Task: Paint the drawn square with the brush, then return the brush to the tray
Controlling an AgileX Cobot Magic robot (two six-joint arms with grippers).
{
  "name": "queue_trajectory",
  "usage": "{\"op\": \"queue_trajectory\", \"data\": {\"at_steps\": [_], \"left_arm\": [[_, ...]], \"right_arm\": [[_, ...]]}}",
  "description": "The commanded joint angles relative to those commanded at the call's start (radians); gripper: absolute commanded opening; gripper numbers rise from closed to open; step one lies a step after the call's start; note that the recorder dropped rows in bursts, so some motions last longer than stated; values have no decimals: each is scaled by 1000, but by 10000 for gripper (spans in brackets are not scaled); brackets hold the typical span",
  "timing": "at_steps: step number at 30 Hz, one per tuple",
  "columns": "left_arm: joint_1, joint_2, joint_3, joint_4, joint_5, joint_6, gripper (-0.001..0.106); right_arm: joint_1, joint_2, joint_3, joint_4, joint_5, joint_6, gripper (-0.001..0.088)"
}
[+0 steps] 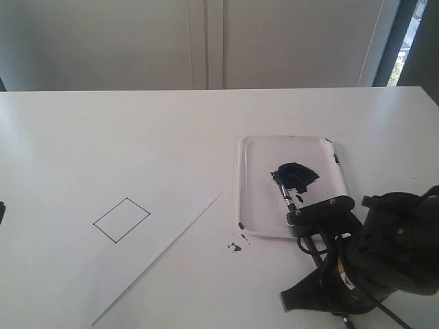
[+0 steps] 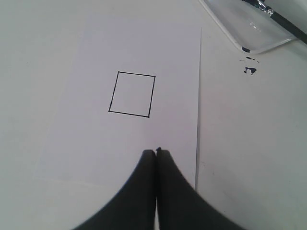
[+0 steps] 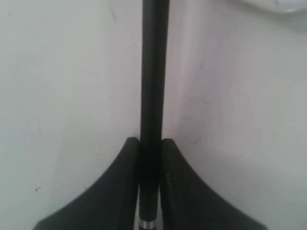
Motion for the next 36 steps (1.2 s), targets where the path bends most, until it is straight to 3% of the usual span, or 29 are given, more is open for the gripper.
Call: {"op": "queue_trajectory", "data": {"at_steps": [6, 14, 25, 36], "left_arm": [[0, 0, 0, 0, 2, 0, 0], [0, 0, 0, 0, 4, 0, 0], [0, 0, 0, 0, 8, 0, 0], [0, 0, 0, -6, 13, 0, 0]], "right_arm": [[0, -81, -2, -51, 149, -38, 0], [0, -183, -40, -69, 385, -249, 0], [0, -176, -250, -272, 739, -525, 0], [0, -56, -331, -405, 739, -610, 0]]}}
